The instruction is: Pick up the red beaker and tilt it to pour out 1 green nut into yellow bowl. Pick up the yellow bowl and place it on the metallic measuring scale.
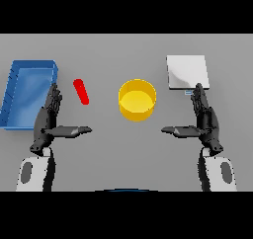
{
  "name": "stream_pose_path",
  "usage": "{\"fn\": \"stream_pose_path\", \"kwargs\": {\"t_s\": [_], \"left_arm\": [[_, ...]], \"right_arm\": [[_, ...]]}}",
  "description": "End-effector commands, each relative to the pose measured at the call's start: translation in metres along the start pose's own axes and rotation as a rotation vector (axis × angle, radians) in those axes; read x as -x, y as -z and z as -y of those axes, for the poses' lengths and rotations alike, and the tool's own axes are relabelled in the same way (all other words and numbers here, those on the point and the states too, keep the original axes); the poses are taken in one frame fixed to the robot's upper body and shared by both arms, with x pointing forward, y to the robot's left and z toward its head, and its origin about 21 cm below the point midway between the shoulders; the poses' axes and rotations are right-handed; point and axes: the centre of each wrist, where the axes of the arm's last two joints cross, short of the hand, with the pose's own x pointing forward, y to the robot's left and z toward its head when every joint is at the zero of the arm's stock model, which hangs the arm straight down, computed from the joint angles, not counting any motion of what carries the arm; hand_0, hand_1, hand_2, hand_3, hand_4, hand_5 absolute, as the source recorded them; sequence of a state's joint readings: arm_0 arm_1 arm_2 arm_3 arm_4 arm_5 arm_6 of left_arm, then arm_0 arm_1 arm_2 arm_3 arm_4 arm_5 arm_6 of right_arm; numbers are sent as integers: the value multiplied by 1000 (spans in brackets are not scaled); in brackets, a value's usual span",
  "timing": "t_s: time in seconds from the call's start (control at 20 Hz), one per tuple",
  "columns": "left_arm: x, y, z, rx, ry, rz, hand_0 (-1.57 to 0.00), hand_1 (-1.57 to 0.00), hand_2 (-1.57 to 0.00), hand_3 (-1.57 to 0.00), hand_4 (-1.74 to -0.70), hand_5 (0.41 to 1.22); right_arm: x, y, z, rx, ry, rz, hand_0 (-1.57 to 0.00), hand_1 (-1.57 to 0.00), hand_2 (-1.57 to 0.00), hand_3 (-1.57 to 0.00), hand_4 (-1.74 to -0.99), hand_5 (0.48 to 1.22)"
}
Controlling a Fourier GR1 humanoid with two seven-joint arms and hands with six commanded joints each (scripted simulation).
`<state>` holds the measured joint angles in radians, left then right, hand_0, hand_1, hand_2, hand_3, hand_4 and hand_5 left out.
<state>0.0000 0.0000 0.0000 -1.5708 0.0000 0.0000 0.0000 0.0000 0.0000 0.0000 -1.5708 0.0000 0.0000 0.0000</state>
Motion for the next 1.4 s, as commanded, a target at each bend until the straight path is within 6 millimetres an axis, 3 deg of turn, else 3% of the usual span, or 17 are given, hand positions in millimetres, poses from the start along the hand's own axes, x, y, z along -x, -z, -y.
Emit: {"fn": "stream_pose_path", "kwargs": {"t_s": [0.0,0.25,0.4,0.6,0.7,1.0,1.35], "left_arm": [[0,-1,0,-1,-1,2,1,1,1,1,-1141,660],[1,-11,-3,-1,0,8,1,1,1,1,-1141,660],[-15,-39,-1,79,151,77,1,1,1,1,-1144,660],[-25,-43,-3,101,199,28,1,1,1,1,-1138,655],[-24,-39,-1,105,197,2,1,1,1,1,-1137,650],[-8,0,1,112,205,-55,1,1,1,1,-1169,648],[8,48,6,146,239,-68,1,1,1,1,-1183,637]], "right_arm": [[0,1,0,1,0,0,1,1,1,1,-1071,578],[0,5,4,3,-5,1,1,1,1,1,-1071,578],[-6,-13,0,-29,-295,154,1,1,1,1,-1066,576],[-11,-18,-1,-46,-319,157,1,1,1,1,-1103,592],[-14,-16,0,-54,-314,150,1,1,1,1,-1131,607],[-17,-13,4,-84,-251,154,1,1,1,1,-1209,627],[-17,-14,1,-97,-247,147,1,1,1,1,-1227,625]]}}
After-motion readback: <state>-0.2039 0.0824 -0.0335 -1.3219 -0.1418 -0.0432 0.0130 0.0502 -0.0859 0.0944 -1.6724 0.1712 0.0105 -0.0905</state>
